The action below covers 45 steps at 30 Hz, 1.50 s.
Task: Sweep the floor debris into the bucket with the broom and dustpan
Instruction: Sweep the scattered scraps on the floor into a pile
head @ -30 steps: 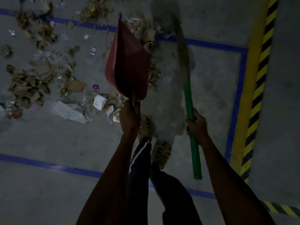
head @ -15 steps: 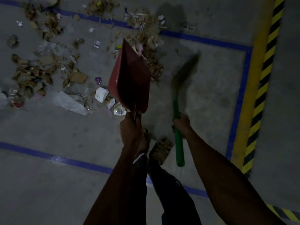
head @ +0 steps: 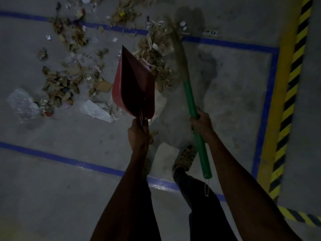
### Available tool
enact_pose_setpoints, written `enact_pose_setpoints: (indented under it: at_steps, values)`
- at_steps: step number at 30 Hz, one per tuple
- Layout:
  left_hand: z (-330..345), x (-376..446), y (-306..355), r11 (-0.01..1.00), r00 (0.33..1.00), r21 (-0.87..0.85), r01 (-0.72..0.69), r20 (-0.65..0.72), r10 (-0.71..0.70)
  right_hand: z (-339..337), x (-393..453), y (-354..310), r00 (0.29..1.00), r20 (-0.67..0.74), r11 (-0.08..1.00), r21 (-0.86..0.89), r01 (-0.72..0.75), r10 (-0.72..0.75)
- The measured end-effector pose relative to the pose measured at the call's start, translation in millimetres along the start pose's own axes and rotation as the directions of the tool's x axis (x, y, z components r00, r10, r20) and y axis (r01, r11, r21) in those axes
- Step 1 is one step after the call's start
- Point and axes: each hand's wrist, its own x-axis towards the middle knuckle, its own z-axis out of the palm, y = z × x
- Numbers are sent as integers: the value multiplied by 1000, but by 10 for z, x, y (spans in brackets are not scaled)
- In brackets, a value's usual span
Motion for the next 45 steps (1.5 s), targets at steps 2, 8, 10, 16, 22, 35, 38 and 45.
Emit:
enact_pose_setpoints:
  at_steps: [2,8,10,16,22,35,38,45]
  values:
    - [-33,81,37,999,998,15,-51,27,51,-121,-46,101,997,-71,1000,-9,-22,21]
    - [63,501,-18,988,983,16,-155,97,153,217,123,386,949,-175,965,86,-249,261]
    - [71,654,-139,985,978,41,-167,137,160,541,208,455,940,-122,946,90,-310,320]
    - [-209,1196,-791,966,948,105,-235,243,204,1785,298,232,975,10,975,-13,-220,220]
    - [-647,1640,-798,966,942,80,-245,257,217,2066,167,-250,992,-85,995,51,-89,93]
    - [228,2403,124,949,924,13,-315,231,304,742,1469,-451,871,-391,914,379,-143,298]
    - [606,2404,241,961,939,15,-278,213,268,654,1849,-429,899,-258,894,377,-242,353]
    - [1133,2329,580,972,953,40,-230,214,217,663,1965,-387,968,-73,947,236,-216,239]
